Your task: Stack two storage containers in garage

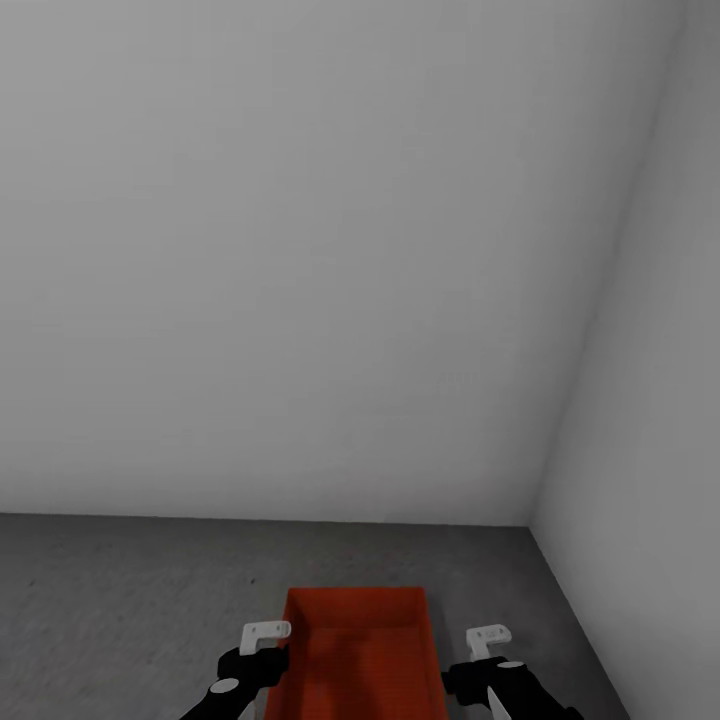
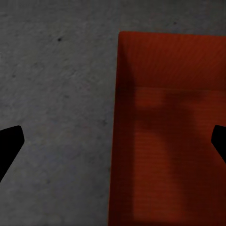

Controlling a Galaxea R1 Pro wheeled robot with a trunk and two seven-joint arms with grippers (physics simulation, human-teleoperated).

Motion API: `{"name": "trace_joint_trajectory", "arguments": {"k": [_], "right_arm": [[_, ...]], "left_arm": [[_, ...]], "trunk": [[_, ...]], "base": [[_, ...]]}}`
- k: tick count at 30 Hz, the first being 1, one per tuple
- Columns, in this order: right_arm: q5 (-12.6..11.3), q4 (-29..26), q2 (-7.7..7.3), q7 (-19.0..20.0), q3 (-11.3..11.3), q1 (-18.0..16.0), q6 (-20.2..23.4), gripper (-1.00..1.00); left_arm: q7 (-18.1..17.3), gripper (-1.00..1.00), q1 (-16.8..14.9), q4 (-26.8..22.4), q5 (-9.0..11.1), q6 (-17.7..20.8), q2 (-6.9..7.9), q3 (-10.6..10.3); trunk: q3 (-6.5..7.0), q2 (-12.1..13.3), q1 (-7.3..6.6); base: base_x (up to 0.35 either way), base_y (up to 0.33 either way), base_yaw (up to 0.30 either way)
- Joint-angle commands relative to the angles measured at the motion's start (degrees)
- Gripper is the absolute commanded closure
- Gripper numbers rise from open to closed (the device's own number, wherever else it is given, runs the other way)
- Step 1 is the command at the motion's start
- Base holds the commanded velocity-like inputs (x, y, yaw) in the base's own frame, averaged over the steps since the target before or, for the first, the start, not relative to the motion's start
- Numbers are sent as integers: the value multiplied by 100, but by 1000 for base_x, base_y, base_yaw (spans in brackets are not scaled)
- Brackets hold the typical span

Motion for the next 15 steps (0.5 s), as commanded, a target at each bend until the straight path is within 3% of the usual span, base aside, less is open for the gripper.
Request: {"name": "trace_joint_trajectory", "arguments": {"k": [1,8,15], "right_arm": [[18,-11,-2,11,13,-1,35,-100],[18,-11,-2,11,13,-1,35,-100],[18,-12,-2,11,13,-1,35,-100]], "left_arm": [[19,-100,-4,5,20,-20,-2,-10],[15,-100,-4,0,20,-28,-2,-12],[7,-100,-4,4,28,-22,0,-14]], "trunk": [[-6,-2,-1],[-6,-2,-1],[66,158,-89]], "base": [[0,0,0],[0,0,0],[0,0,0]]}}
